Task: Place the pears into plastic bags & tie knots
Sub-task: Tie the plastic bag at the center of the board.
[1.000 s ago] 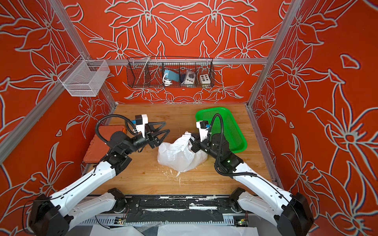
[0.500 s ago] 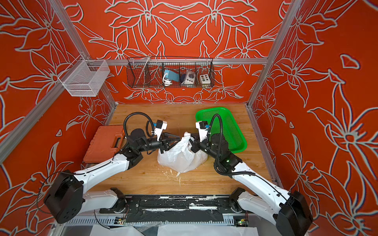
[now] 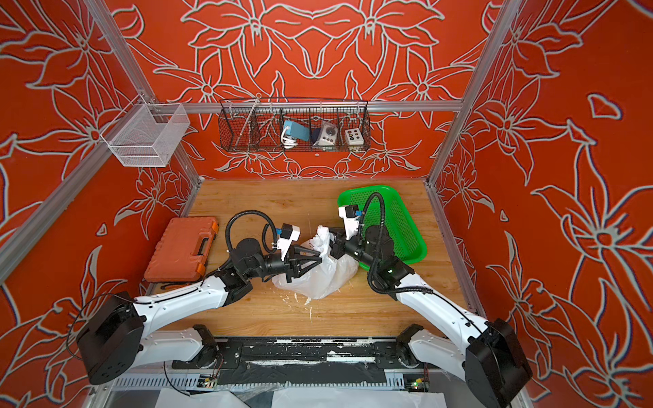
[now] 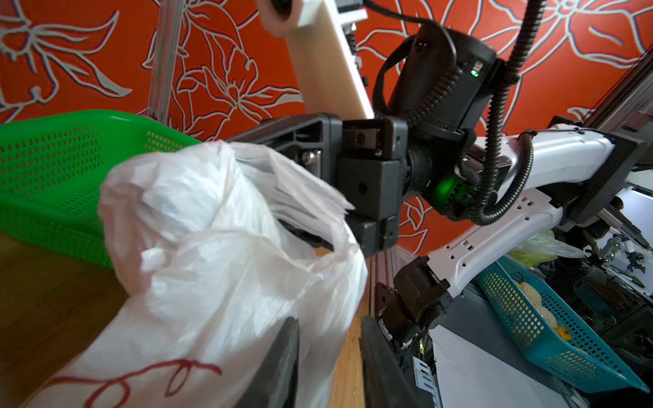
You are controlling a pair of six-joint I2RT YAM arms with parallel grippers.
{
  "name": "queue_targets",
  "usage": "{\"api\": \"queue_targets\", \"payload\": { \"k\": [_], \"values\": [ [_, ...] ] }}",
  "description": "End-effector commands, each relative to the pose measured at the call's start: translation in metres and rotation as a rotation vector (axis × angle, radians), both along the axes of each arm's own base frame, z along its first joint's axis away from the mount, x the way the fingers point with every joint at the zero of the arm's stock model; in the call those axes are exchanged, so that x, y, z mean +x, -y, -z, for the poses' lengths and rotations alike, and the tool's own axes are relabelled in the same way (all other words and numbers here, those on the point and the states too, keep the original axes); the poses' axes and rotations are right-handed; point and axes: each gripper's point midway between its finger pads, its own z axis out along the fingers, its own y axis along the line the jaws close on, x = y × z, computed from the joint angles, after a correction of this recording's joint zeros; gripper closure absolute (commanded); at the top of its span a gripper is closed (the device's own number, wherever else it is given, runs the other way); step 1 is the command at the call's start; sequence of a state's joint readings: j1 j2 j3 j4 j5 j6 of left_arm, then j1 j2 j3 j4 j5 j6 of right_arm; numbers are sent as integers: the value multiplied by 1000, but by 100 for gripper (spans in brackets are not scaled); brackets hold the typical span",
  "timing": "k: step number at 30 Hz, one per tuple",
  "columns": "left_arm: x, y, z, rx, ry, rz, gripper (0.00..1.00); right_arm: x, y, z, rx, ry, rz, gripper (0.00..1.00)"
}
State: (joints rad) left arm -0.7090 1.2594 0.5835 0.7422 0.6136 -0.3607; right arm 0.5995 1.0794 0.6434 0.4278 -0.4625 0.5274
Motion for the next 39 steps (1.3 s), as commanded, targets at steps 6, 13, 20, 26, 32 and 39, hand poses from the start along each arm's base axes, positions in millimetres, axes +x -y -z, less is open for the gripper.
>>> {"api": "queue_targets", "payload": {
  "k": [6, 13, 20, 26, 32, 39],
  "values": [
    [16, 3, 2, 32, 30, -65, 67, -16, 1, -27, 86, 21, -79, 100],
    [14, -36, -47, -80, 168, -189, 55, -17, 9, -21, 76, 9, -65, 100],
    [38, -69, -97, -147, 257, -334, 50, -21, 10, -19, 70, 3, -72, 100],
    [57, -39, -86, -85, 234, -205, 51, -24, 10, -20, 73, 4, -85, 100],
    [43, -14, -61, -68, 180, 0, 64, -21, 12, -21, 67, 11, -72, 100],
    [14, -4, -35, -63, 125, 92, 72, -18, 15, -24, 73, 19, -53, 100]
  ]
}}
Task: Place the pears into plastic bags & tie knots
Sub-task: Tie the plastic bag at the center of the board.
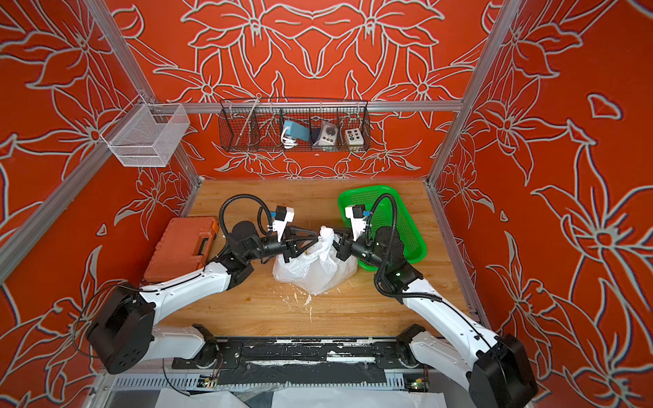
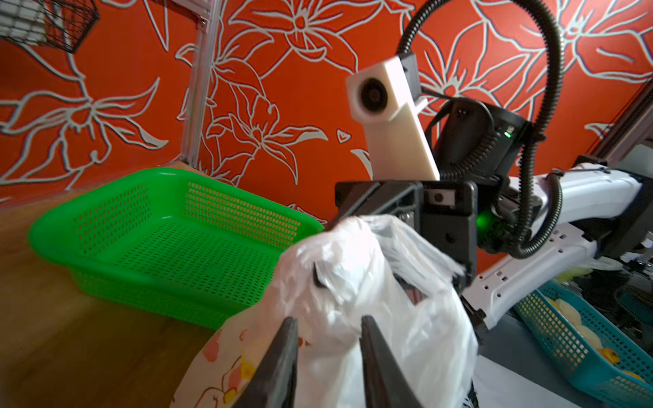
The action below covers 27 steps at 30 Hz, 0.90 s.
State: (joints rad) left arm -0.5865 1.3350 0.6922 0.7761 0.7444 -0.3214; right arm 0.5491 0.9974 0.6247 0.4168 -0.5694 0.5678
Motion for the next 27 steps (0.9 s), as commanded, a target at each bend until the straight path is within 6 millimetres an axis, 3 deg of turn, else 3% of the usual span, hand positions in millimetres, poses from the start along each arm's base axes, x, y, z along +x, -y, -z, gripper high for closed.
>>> {"api": "queue_targets", "payload": {
  "k": [1, 18, 21, 27],
  "values": [
    [-24, 10, -5, -24, 26, 91, 72, -3, 3, -7, 20, 13, -2, 100],
    [-27, 53, 21, -6, -21, 102, 72, -8, -1, -3, 33, -16, -48, 100],
    [-22, 44, 20, -10, -6, 30, 70, -7, 0, -1, 22, -19, -45, 100],
    [-22, 15, -4, -32, 59, -68, 62, -9, 3, 0, 21, -18, -39, 100]
  ]
}}
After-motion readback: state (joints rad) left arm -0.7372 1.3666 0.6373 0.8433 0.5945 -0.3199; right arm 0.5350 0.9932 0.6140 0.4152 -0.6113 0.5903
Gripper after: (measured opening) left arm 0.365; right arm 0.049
